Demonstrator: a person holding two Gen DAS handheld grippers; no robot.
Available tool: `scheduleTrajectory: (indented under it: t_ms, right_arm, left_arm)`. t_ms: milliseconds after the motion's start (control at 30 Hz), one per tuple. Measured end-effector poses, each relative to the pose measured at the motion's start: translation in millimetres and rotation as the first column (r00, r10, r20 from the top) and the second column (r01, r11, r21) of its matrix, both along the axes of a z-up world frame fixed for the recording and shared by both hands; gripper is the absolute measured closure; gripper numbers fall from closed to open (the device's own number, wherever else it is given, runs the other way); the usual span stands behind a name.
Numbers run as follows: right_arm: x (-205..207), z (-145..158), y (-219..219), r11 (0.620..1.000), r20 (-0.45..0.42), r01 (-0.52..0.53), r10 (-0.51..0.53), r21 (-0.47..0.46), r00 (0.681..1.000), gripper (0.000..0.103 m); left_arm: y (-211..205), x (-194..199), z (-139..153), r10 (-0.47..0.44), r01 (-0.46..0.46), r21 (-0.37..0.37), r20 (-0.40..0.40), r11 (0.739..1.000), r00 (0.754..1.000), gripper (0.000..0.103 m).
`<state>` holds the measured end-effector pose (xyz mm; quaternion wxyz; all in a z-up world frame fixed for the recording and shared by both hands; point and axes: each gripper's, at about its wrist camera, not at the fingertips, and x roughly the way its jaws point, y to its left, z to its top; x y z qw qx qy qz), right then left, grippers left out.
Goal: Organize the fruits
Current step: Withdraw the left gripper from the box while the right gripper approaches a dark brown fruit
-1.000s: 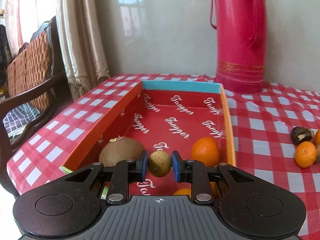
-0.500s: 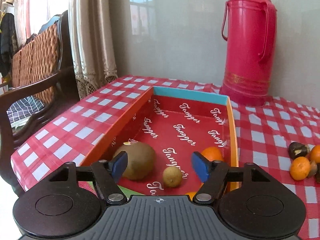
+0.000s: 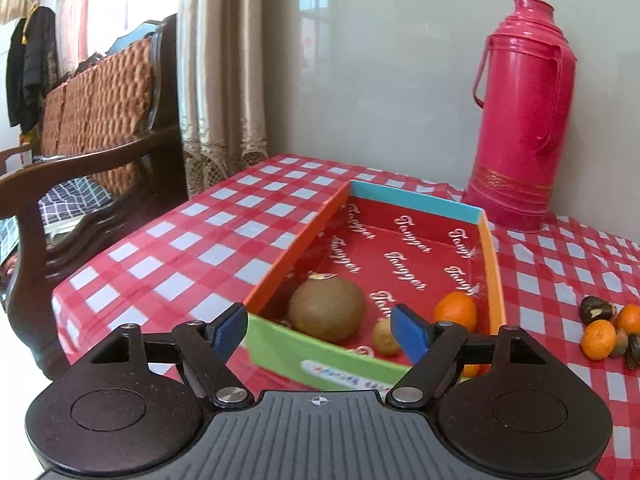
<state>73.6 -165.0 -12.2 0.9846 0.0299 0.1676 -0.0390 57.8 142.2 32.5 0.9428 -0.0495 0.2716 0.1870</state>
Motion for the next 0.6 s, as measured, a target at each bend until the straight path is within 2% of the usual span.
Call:
scheduleTrajectory:
  t_ms: [233,400,600]
  right_arm:
    - [6.5,-1.5,9.0,0.999,-0.012,-0.031,0.030,-0.023,0.999,0.006]
    - [16.0,-3.5,7.1,0.999,-0.044,-0.036,0.035,-0.016,0.998,0.008]
    - [23.4,-3.6,5.0,0.999,-0.067,-0.053,0.053,-0.003,0.996,0.017]
  left_arm:
    - [12.7,-24.4,-11.5,0.053,-0.055,0.062,0.034,0.997,0.998,0.018]
    - [28.0,-38.1,-11.9,0.098,-0.099,0.023,0.066,0.995,0.993,0.016]
    - [41.4,-50.9,-15.5,0.140,-0.140,-0.014,0.092,0.990,0.986,0.007]
